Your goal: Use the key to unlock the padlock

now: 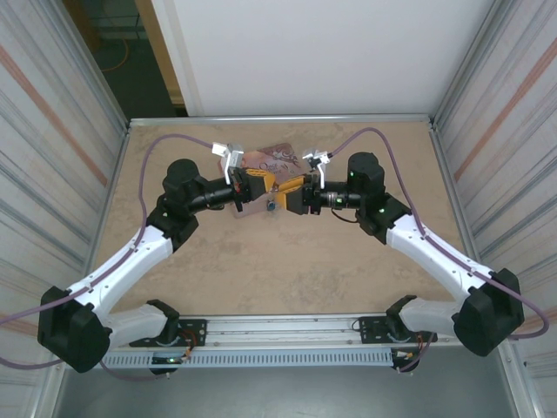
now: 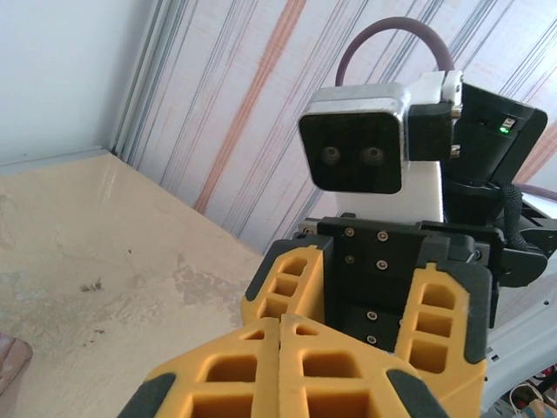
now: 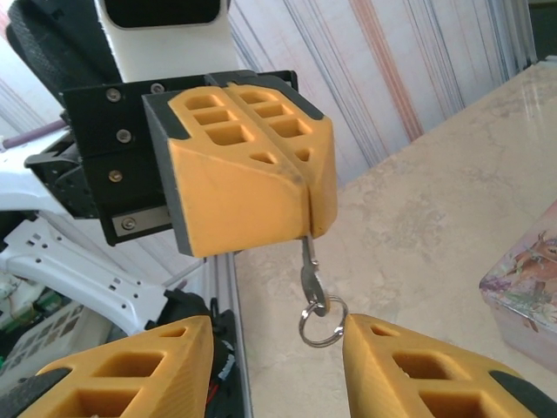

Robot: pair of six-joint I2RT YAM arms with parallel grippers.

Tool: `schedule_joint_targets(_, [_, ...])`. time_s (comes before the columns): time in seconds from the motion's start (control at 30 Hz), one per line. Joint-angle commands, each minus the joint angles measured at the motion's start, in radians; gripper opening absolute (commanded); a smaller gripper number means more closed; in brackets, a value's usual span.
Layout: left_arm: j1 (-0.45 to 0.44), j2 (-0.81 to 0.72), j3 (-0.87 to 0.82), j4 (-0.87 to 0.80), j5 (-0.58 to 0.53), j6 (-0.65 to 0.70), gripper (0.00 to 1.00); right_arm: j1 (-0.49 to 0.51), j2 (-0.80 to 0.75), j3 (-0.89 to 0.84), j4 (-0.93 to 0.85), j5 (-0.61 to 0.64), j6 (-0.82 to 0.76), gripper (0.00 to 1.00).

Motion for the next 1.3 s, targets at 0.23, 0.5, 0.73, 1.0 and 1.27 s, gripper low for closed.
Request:
schedule_joint_targets(0.23, [-0.009,-0.014,-0.011,0.043,-0.003,-0.011,0.0,0.011,0.039,0.018,0.081,0.007,0.043,0.37])
schedule_joint_targets(0.5, [-0.008,-0.015,-0.013,0.044,-0.003,-0.007,0.0,0.012,0.048,0.024,0.081,0.011,0.042,0.25])
schedule_joint_targets(0.73, [-0.009,-0.017,-0.016,0.043,-0.005,-0.009,0.0,0.01,0.041,0.015,0.071,0.027,0.037,0.1])
schedule_joint_targets(1.0, [-0.009,-0.029,-0.024,0.04,-0.007,-0.001,0.0,0.003,0.025,0.014,0.059,0.032,0.028,0.0])
schedule_joint_targets(1.27, [-0.007,-0.072,-0.04,0.006,-0.053,0.025,0.32,0.0,0.004,0.026,-0.075,0.064,-0.071,0.0])
